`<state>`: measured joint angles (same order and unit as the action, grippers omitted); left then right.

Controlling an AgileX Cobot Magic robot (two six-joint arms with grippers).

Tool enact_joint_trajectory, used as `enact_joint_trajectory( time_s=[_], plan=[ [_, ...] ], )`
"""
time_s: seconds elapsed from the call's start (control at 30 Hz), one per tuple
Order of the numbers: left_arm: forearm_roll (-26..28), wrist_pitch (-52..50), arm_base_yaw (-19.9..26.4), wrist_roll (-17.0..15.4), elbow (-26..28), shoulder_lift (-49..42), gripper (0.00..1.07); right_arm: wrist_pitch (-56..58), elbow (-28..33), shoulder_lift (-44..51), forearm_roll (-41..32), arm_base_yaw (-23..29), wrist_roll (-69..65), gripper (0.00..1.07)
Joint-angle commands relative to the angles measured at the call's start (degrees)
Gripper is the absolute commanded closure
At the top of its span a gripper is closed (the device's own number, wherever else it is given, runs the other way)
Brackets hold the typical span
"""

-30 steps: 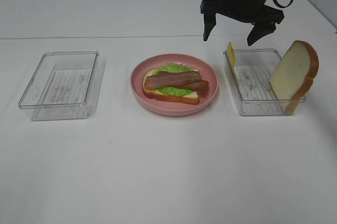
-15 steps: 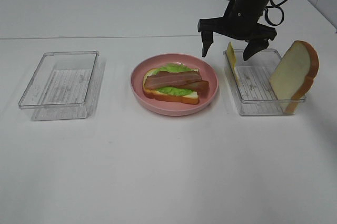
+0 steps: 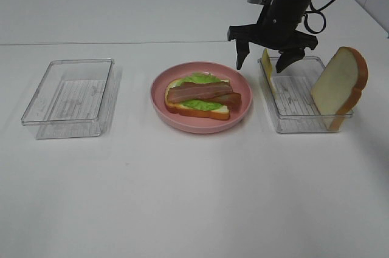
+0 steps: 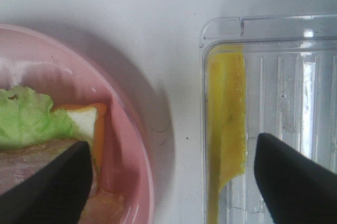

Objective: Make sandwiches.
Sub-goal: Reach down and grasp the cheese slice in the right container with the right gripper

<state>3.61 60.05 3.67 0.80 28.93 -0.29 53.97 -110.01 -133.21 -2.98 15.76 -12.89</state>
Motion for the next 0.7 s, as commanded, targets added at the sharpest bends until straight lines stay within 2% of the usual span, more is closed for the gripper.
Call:
enact_joint_trajectory(
  time_s=[0.03,0.27,0.57,0.63,0.7],
  plan=[
    [0.1,-0.8,-0.2,-0.1,-0.3,-1.0,0.09,0.0,-0.5,-0.2,0.5,-0.3,-0.3,0.45],
    [0.1,-0.8,-0.2,-0.1,-0.3,-1.0,0.09,0.3,-0.5,-0.2,0.6,-0.3,-1.1,0.63],
    [0.1,-0.8,-0.2,-0.1,-0.3,-1.0,0.09,1.1,-0.5,-0.2,3.0,-0.2,-1.1,0.78],
    [0.1,-0.8,-0.2,-0.1,-0.3,-1.0,0.09,1.2,-0.5,-0.2,4.5,-0.2,-1.1,0.88],
    [0.1,-0.8,-0.2,-0.1,-0.3,-1.0,0.09,1.2,-0.5,-0.2,4.8,-0.2,-1.1,0.92]
  ],
)
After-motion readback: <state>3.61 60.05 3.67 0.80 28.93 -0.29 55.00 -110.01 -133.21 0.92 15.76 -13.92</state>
